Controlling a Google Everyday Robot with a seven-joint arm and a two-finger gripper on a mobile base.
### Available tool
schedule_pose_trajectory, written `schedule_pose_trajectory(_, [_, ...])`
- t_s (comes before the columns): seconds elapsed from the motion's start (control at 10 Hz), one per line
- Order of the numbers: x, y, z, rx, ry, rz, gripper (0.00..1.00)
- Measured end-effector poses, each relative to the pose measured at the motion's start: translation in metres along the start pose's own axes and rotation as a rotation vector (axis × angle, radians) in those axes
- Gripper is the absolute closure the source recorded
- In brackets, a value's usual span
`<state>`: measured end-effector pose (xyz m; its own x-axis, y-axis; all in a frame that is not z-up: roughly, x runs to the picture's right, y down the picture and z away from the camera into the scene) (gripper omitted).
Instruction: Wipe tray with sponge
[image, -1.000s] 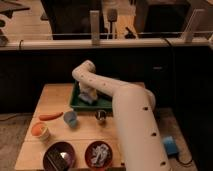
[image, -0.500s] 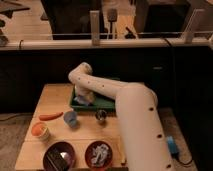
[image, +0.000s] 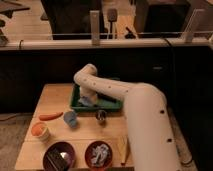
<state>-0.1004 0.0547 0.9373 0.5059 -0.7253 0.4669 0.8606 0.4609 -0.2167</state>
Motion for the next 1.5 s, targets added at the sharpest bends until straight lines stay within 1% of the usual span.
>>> schedule_pose_trajectory(0.1, [0.005, 0.003, 0.002, -0.004, -0.001, 0.019, 0.32])
schedule_pose_trajectory(0.3, [0.030, 0.020, 0.008, -0.029, 0.013, 0.076, 0.32])
schedule_pose_trajectory(0.5, [0.055, 0.025, 0.016, -0.050, 0.023, 0.140, 0.32])
schedule_pose_trajectory(0.6, [0.069, 0.026, 0.018, -0.051, 0.030, 0.172, 0.32])
schedule_pose_trajectory(0.7, [0.076, 0.025, 0.017, -0.049, 0.034, 0.188, 0.32])
schedule_pose_trajectory(0.9, [0.081, 0.016, 0.010, -0.026, 0.035, 0.201, 0.32])
schedule_pose_trajectory(1.0, [0.075, 0.006, 0.007, -0.011, 0.031, 0.186, 0.32])
schedule_pose_trajectory(1.3, [0.033, -0.029, 0.000, 0.025, 0.011, 0.098, 0.32])
schedule_pose_trajectory(1.5, [0.011, -0.042, -0.005, 0.043, 0.005, 0.046, 0.32])
